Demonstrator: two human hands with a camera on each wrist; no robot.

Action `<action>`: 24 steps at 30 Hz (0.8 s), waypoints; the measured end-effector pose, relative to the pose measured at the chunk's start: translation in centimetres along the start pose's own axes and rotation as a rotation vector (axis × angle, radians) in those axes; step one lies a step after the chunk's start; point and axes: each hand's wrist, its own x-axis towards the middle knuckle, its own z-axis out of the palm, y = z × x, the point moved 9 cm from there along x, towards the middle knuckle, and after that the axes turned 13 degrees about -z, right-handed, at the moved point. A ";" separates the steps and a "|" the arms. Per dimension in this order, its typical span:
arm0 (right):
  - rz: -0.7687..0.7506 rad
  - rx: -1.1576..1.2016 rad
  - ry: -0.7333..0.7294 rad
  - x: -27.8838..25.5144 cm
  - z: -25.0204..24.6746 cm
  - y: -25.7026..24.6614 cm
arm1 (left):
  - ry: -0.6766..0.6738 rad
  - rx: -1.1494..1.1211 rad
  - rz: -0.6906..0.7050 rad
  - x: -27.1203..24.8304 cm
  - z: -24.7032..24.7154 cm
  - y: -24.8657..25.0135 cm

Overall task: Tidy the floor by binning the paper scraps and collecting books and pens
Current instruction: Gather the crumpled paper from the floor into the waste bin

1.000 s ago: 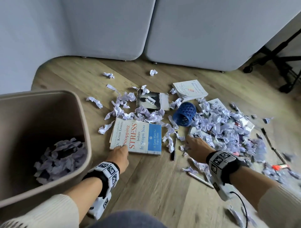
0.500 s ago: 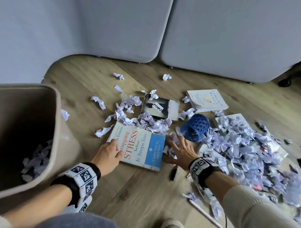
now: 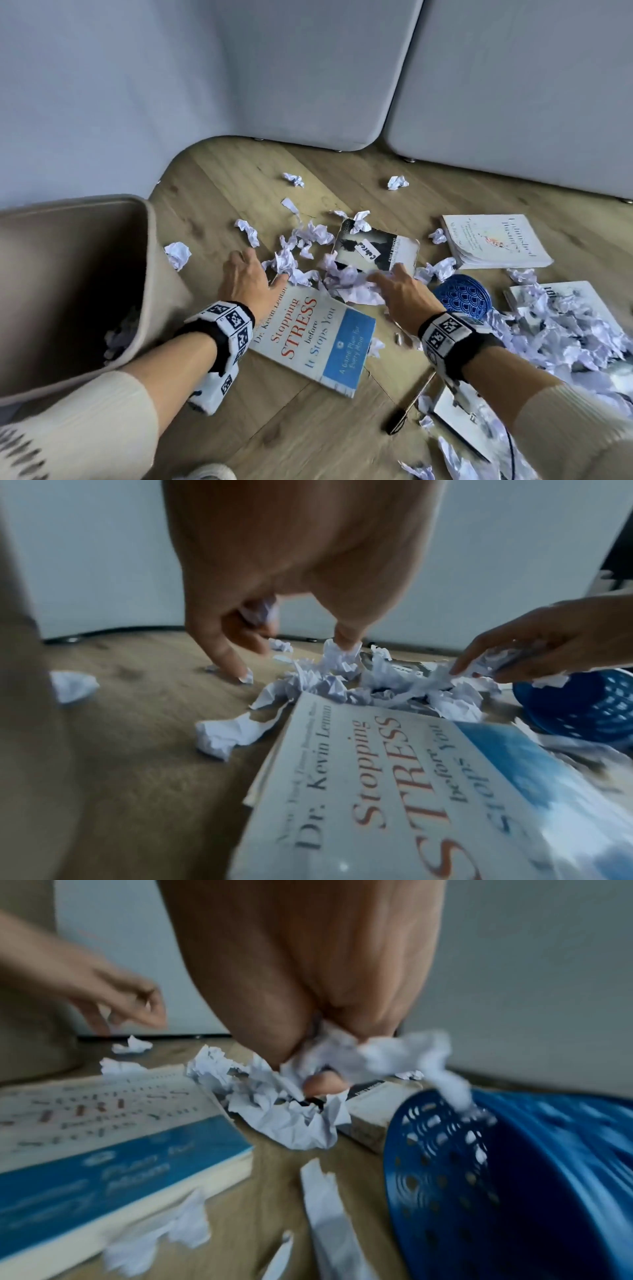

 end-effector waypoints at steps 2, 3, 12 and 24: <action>0.004 -0.088 -0.032 1.7 -0.5 -1.0 | 0.085 -0.103 -0.127 1.0 0.0 0.4; -0.003 -0.145 -0.054 2.2 -0.2 -1.5 | 0.079 -0.147 -0.181 1.3 0.8 0.6; -0.140 -0.243 -0.029 5.6 4.7 -3.6 | -0.007 0.093 0.024 2.0 8.9 4.1; -0.129 -0.125 -0.060 6.2 6.1 -2.7 | 0.029 0.086 0.205 1.5 5.6 6.8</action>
